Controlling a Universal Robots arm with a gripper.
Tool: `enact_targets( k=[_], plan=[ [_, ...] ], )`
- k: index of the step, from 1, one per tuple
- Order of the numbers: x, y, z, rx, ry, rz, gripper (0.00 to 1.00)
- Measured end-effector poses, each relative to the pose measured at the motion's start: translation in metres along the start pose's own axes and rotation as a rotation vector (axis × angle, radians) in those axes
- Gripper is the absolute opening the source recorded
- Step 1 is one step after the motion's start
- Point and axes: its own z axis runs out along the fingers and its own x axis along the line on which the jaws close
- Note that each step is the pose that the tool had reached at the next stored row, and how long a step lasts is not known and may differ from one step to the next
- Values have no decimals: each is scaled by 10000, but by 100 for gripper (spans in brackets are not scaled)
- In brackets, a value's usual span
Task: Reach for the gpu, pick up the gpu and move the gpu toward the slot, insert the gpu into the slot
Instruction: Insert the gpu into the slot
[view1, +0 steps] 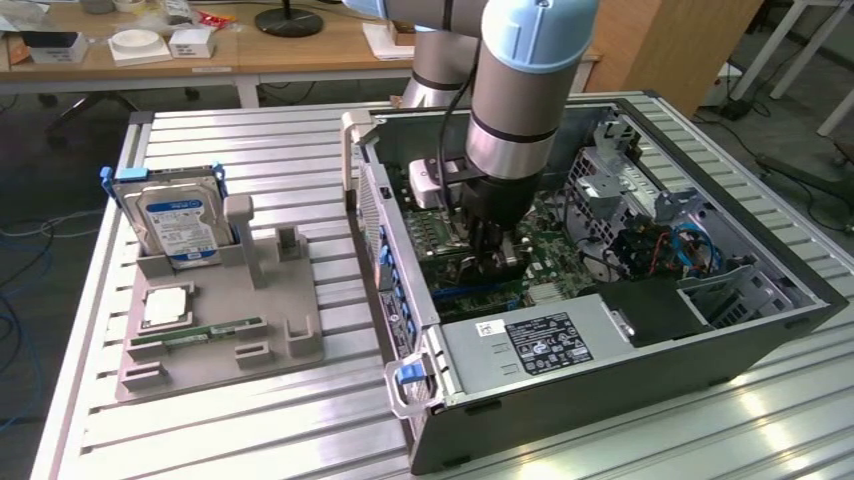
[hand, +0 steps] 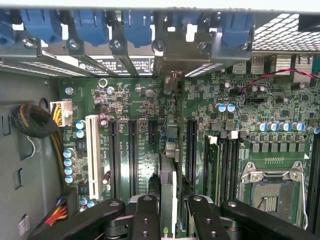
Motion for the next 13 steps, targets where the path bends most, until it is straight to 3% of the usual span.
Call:
enact_targets(
  k=[13],
  plan=[
    [2,11,32,-2,0,-1,26]
  ],
)
